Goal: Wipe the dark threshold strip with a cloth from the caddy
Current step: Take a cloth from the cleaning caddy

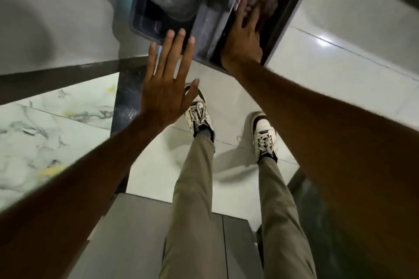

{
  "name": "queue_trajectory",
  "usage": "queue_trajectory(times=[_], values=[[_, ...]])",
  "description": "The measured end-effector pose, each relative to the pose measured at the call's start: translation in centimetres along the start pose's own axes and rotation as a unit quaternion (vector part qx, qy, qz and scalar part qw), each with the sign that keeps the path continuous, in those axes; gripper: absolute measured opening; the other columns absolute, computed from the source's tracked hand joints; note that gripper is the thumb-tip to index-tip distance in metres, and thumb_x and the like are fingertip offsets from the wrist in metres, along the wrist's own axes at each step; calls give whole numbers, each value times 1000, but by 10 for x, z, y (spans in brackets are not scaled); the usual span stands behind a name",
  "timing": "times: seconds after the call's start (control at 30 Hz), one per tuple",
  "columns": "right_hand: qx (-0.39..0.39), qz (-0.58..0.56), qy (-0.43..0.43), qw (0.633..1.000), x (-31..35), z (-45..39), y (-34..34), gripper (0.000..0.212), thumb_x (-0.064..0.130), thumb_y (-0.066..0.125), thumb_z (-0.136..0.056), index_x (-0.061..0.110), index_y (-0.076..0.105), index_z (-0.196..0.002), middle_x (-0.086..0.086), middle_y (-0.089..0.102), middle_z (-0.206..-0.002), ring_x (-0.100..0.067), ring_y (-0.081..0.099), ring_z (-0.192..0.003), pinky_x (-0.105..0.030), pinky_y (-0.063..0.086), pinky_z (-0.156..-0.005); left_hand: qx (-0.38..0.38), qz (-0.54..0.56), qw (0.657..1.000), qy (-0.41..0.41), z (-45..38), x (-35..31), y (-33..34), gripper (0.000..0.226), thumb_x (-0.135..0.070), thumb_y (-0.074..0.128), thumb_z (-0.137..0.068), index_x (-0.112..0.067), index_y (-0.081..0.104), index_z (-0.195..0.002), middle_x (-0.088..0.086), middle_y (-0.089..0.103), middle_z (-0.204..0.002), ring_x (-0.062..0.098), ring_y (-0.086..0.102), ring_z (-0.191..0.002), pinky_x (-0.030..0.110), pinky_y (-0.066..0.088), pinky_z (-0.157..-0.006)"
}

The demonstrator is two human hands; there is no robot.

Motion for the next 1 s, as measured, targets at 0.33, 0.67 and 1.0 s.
queue_trajectory(times=[0.33,0.67,1.0], values=[[-83,40,-19,996,1,-3,2,81,19,70,-104,16,24,-170,-20,13,-180,-44,48,-151,-56,52,-117,-39,6,999,-1,-1,-1,11,75,-53,44,-114,-12,23,-172,19,29,-178,38,26,-166,54,9,-135],[-116,-57,-77,989,-6,52,-42,45,19,65,-106,16,56,-150,-8,62,-152,-28,62,-139,-41,56,-117,-64,61,988,-123,29,-49,-34,73,-52,39,-114,-11,25,-172,23,22,-179,39,21,-168,52,4,-137],[26,-92,-289,953,-21,245,-38,41,16,50,-115,11,53,-155,-7,71,-138,-18,71,-122,-12,57,-102,-93,122,914,-375,195,-122,-103,74,-49,44,-112,-9,27,-172,21,25,-179,36,23,-168,58,13,-138]])
Point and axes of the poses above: each hand's wrist, its own z-axis away from the middle knuckle, its own y-axis out of the palm, x = y × z, the point moved 1 cm from there along -z, towards the middle knuckle
